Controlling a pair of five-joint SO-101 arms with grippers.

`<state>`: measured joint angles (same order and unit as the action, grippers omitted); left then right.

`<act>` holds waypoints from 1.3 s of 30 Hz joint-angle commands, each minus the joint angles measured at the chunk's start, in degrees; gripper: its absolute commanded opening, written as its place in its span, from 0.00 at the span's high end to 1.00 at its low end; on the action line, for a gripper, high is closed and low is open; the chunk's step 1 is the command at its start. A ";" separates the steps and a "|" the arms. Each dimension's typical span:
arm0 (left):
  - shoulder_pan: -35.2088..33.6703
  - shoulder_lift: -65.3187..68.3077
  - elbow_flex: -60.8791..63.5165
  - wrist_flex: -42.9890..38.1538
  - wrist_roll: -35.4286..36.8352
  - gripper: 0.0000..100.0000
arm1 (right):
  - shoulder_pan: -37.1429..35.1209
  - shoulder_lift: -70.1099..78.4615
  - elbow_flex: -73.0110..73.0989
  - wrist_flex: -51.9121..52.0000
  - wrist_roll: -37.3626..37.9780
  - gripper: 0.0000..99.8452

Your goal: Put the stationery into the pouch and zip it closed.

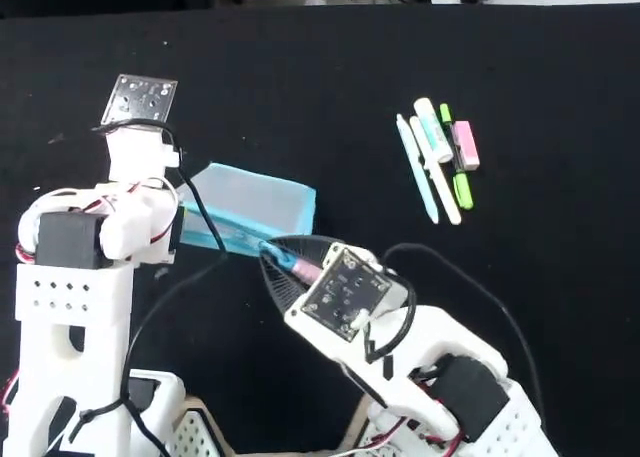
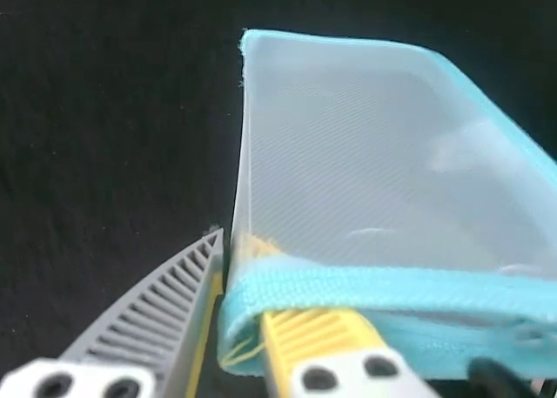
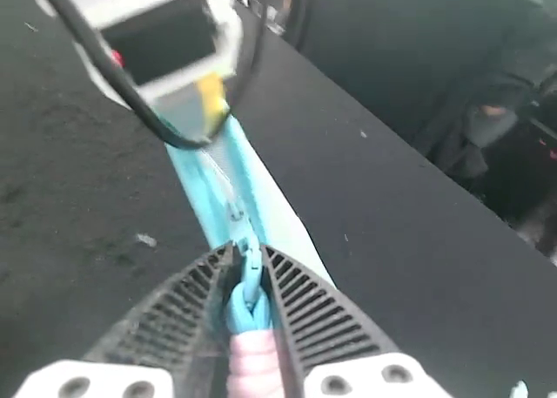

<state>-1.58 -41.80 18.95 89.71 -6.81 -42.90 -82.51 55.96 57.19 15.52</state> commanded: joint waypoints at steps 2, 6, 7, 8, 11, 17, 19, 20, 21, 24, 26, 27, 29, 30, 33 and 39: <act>-0.04 -0.35 -0.04 -0.88 0.70 0.97 | 11.25 -1.19 -8.04 4.66 -0.26 0.99; -0.13 -0.35 -0.13 -0.88 0.70 0.97 | 17.93 -0.75 -9.27 4.92 -0.35 0.99; -0.13 -0.35 -0.13 -0.88 0.79 0.97 | 18.55 -0.75 -9.27 4.92 -0.35 0.99; -0.13 -0.35 -0.13 -0.88 0.79 0.97 | 19.08 -0.75 -9.27 4.92 -0.35 0.99; -0.22 -0.44 -0.13 -0.88 0.79 0.97 | 21.36 -0.75 -9.54 4.75 -0.35 0.99; -0.31 -0.44 -0.13 -0.88 2.99 0.97 | 24.53 -0.66 -9.10 2.99 -0.35 0.99; -1.89 -0.44 -0.48 -0.88 4.48 0.97 | 24.44 -0.66 -9.10 2.99 -0.35 0.99; -2.51 -0.44 -1.01 -0.88 4.84 0.97 | 24.26 -0.66 -9.10 2.99 -0.35 0.99; -2.86 -0.44 -1.36 -0.88 4.84 0.97 | 24.09 -0.66 -9.01 2.99 -0.70 0.99; -2.77 -0.44 -1.71 -0.88 4.84 0.97 | 20.57 0.75 -8.48 2.81 -2.90 0.99; -2.68 -0.44 -1.71 -0.79 4.48 0.97 | 18.02 3.30 -8.48 2.90 -3.08 0.99; -2.68 -0.44 -1.71 -0.79 4.40 0.97 | 17.32 4.88 -8.66 2.90 -3.08 0.99; -2.68 -0.35 -1.71 -0.79 4.40 0.93 | 16.88 8.13 -8.92 1.93 -3.16 0.99; -2.68 -0.35 -1.71 -0.62 4.40 0.89 | 16.88 9.63 -9.10 1.32 -3.16 0.99; -2.77 -0.35 -1.71 -0.79 4.40 0.79 | 16.79 12.62 -9.36 0.09 -3.16 0.99; -2.95 -0.09 -1.10 -3.08 4.40 0.80 | 16.79 12.97 -9.36 0.09 -3.16 0.99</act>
<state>-3.78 -41.71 19.38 89.10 -2.77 -25.41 -70.11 50.77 58.77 12.79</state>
